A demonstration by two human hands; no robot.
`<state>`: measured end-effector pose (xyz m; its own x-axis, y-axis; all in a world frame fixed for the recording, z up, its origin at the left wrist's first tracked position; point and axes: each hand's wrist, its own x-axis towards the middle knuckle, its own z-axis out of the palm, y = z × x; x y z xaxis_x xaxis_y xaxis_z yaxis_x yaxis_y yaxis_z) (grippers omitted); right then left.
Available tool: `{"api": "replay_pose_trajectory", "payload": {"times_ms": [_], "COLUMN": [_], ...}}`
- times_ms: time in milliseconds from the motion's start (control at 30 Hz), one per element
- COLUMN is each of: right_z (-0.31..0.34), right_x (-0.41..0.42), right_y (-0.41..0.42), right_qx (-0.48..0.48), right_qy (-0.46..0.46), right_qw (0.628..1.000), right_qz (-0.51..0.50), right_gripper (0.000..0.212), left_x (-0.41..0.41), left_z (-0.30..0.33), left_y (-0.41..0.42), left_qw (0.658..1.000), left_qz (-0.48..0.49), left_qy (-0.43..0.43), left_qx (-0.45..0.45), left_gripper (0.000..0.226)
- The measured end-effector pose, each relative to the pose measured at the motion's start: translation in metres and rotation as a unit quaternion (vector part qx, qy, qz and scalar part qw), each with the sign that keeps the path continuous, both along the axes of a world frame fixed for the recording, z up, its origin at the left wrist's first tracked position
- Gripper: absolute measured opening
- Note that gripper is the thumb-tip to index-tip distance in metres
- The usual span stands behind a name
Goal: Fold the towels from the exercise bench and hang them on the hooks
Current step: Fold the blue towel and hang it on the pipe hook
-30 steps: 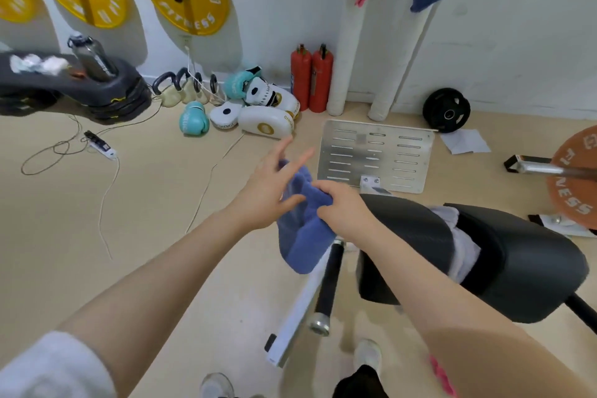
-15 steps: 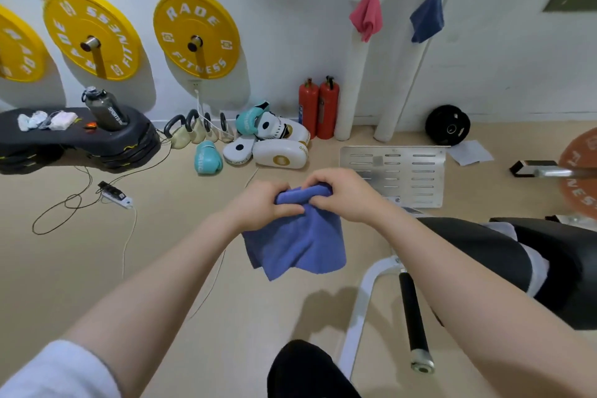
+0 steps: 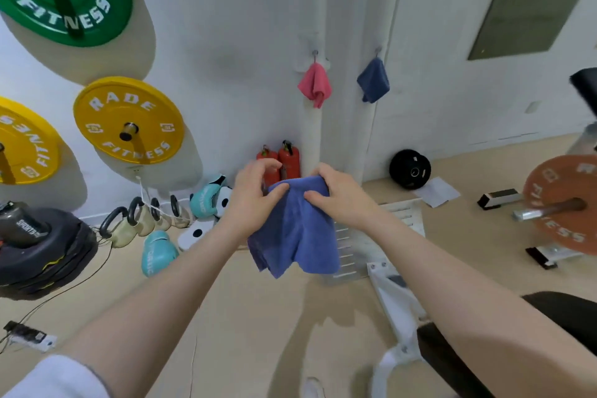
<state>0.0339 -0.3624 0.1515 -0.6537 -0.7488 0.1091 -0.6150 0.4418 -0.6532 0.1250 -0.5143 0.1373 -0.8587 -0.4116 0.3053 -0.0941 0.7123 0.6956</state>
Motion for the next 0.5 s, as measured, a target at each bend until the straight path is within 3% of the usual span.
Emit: {"api": "replay_pose_trajectory", "payload": {"times_ms": [100, 200, 400, 500], "right_z": [0.028, 0.051, 0.072, 0.084], "right_x": [-0.066, -0.117, -0.205, -0.250], "right_y": [-0.035, -0.070, -0.133, -0.165], "right_qx": [-0.017, -0.030, -0.076, -0.099], "right_qy": [-0.001, 0.019, 0.008, 0.009], "right_qw": [1.000, 0.999, 0.995, 0.991], "right_qz": [0.001, -0.023, -0.066, -0.095], "right_gripper": [0.015, 0.015, 0.012, 0.016], "left_x": [-0.070, -0.131, -0.227, -0.276], "left_z": [0.032, 0.050, 0.065, 0.072], "left_y": [-0.030, -0.054, -0.109, -0.143], "left_qw": [0.995, 0.996, 0.983, 0.974], "left_qz": [-0.025, -0.060, -0.144, -0.171], "left_qy": [0.061, 0.052, 0.060, 0.086], "left_qx": [-0.076, -0.036, 0.100, 0.125], "left_gripper": [0.030, 0.022, 0.023, 0.027]}}
